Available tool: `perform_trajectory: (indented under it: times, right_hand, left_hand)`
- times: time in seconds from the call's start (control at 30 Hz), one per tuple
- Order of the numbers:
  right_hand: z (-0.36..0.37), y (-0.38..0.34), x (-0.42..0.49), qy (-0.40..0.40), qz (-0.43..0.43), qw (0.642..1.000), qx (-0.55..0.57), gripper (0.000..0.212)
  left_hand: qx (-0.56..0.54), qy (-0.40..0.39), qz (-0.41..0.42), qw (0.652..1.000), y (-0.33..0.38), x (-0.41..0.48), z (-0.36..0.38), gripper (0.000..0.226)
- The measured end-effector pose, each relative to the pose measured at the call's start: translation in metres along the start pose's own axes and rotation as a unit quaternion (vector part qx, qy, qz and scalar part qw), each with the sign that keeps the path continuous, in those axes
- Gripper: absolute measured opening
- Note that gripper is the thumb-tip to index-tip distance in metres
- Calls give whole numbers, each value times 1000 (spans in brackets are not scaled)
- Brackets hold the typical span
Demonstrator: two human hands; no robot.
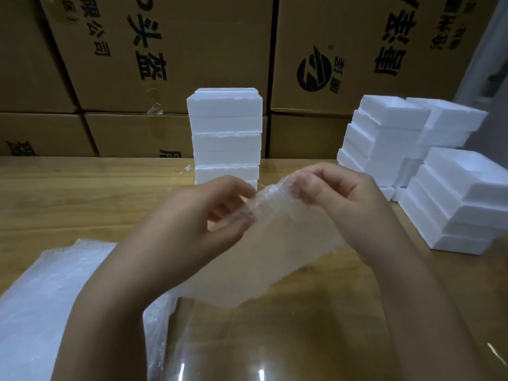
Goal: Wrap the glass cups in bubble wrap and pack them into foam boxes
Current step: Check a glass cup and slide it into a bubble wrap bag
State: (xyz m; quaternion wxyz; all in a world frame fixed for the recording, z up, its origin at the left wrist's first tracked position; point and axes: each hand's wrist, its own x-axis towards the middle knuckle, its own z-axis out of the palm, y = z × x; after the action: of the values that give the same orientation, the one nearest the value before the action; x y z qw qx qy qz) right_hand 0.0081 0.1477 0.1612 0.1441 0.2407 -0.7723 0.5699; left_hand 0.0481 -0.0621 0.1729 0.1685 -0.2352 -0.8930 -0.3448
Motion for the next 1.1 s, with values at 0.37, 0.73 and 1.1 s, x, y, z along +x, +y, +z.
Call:
perform_trajectory:
  times: [0.37,0.73,1.1]
  right_hand:
    - [-2,4,2,90,40,995,18,25]
    - [-17,13,0,-139,178,973,-54,67]
    - [1,4,1,84,123,987,-66,16]
  left_hand:
    - [-41,41,-31,998,-16,4,-5,19]
    - [-39,93,-47,994,-25,6,-6,15]
    - [-104,92,-15,990,-27,3,-10,2]
